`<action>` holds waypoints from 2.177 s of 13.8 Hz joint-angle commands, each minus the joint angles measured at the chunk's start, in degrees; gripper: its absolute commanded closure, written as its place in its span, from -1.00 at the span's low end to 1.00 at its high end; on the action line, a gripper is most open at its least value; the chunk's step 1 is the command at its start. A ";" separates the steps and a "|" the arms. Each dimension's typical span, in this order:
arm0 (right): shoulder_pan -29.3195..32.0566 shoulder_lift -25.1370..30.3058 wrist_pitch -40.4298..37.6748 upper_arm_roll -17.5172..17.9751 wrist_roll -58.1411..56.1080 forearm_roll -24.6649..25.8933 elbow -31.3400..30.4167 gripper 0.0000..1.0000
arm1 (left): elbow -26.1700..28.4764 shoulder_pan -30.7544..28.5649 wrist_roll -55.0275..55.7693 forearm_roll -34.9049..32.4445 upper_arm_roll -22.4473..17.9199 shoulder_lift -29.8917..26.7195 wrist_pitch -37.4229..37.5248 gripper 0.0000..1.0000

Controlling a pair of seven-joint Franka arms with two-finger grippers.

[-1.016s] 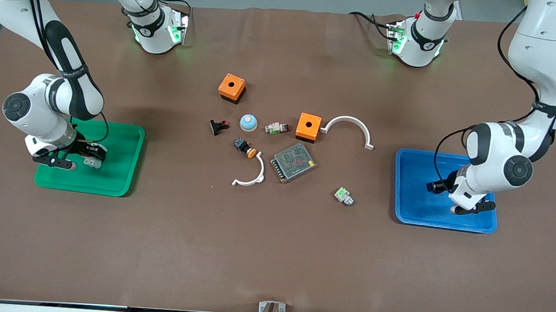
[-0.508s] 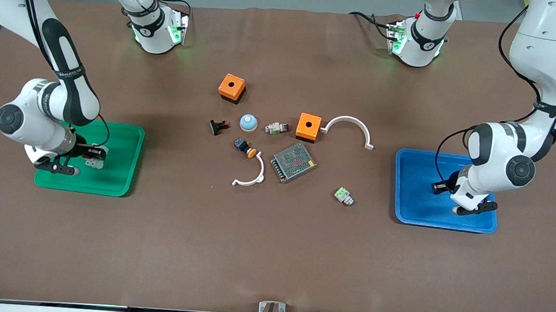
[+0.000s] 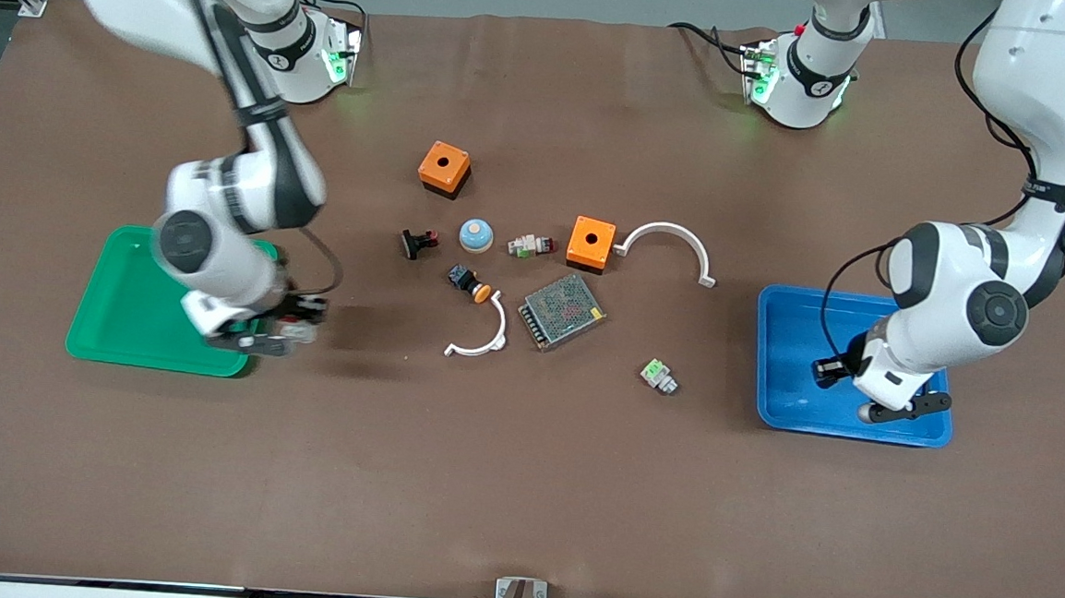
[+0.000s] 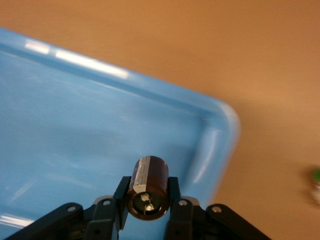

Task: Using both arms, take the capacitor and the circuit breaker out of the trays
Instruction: 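Carry the breaker out of the green tray while the left gripper carries the capacitor, then lower the breaker onto the table while the left gripper lowers the capacitor, then open both grippers and withdraw both arms toward their trays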

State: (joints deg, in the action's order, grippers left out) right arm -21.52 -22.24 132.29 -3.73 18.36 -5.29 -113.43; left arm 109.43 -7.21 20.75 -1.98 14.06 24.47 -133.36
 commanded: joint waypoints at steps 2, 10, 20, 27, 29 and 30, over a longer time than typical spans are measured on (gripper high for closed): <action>-7.20 -5.79 3.49 -1.11 5.35 -6.40 4.87 1.00 | -1.68 3.41 8.67 -1.00 3.17 -0.39 2.05 1.00; -12.05 -11.43 4.12 -1.55 10.56 -5.78 8.93 1.00 | -1.33 16.86 31.61 -0.92 3.17 4.00 1.96 1.00; -11.35 -11.78 3.33 -1.46 15.48 -2.97 10.33 -1.00 | 0.35 20.04 36.55 -0.65 3.34 7.61 1.35 -0.99; 2.42 -6.26 -22.05 -1.72 -3.89 -2.09 23.87 -1.00 | -22.98 18.11 28.07 -7.47 2.20 6.47 22.30 -1.00; 9.36 -3.00 -26.62 -1.72 -12.00 0.53 23.87 -1.00 | -28.29 16.10 20.42 -10.92 2.20 6.12 27.52 -1.00; 11.74 -1.42 -28.73 -1.72 -14.55 2.20 23.96 -1.00 | -28.83 14.69 17.43 -11.46 2.11 4.46 27.97 -1.00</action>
State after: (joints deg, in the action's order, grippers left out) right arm -14.85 -27.48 106.76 -6.95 8.68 -5.66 -87.95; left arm 83.86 9.22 43.73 -11.34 16.32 29.82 -108.35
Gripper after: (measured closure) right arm 0.000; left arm 0.000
